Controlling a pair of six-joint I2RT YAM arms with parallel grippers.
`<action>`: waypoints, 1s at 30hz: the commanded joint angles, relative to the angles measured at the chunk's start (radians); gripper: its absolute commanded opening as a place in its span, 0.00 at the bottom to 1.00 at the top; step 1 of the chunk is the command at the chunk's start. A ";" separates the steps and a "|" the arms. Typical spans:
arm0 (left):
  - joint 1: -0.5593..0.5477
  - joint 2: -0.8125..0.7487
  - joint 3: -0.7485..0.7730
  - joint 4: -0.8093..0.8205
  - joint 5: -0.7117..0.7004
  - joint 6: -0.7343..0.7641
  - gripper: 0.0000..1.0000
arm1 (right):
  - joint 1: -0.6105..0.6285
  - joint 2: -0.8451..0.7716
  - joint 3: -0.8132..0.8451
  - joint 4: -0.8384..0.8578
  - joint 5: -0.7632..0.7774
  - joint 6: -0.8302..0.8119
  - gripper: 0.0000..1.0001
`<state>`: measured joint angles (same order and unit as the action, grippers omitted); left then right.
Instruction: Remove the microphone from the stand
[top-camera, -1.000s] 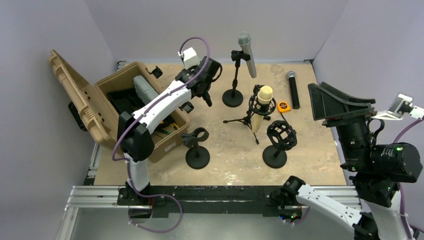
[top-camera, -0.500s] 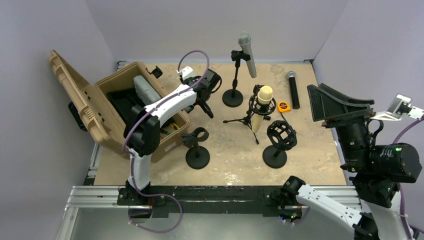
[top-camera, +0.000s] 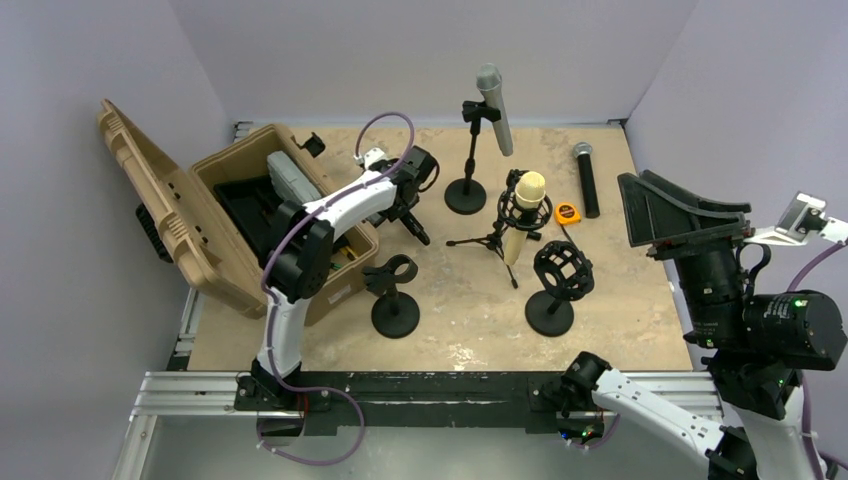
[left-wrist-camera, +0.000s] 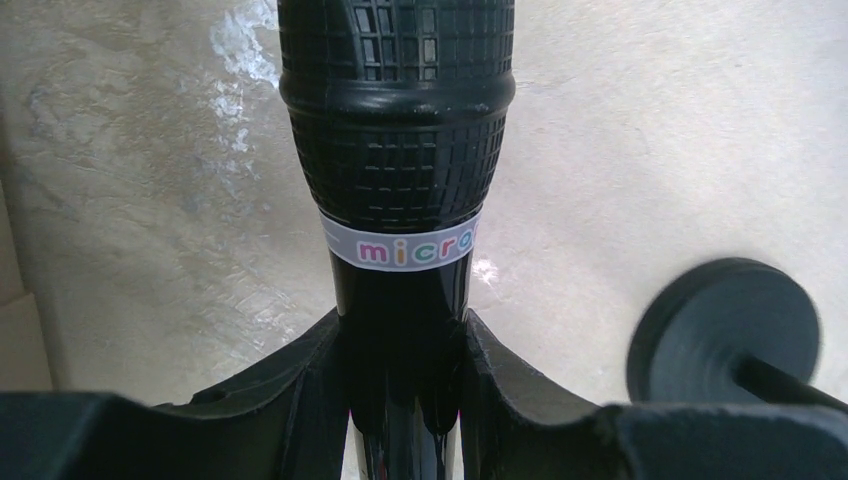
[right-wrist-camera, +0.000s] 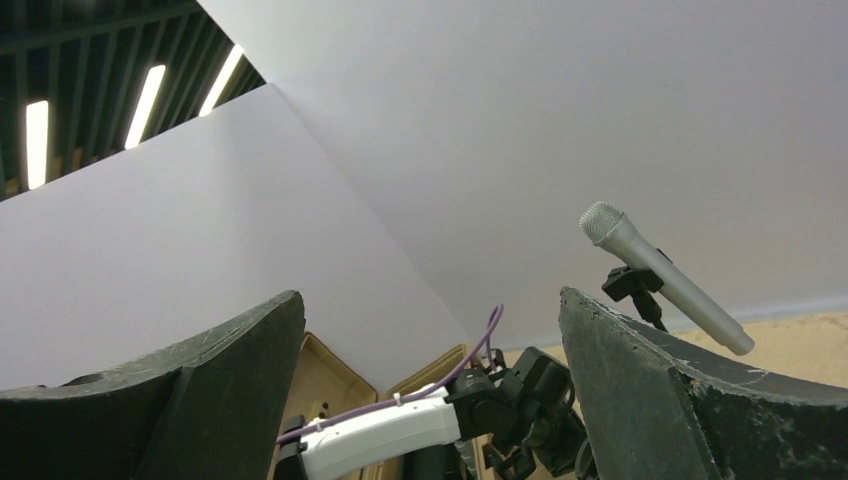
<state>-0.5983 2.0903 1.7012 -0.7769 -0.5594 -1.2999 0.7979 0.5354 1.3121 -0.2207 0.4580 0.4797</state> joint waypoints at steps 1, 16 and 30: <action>0.024 0.048 0.046 -0.148 -0.052 -0.015 0.25 | 0.001 0.003 -0.007 0.010 -0.001 0.014 0.97; 0.025 0.052 0.080 -0.130 -0.013 0.053 0.71 | 0.000 -0.004 -0.005 0.001 0.000 0.018 0.96; 0.021 -0.283 0.150 0.070 0.246 0.363 0.78 | 0.000 0.008 -0.033 0.017 -0.013 -0.003 0.97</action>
<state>-0.5781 1.9995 1.7916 -0.8333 -0.4400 -1.0775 0.7979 0.5354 1.2900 -0.2237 0.4553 0.4896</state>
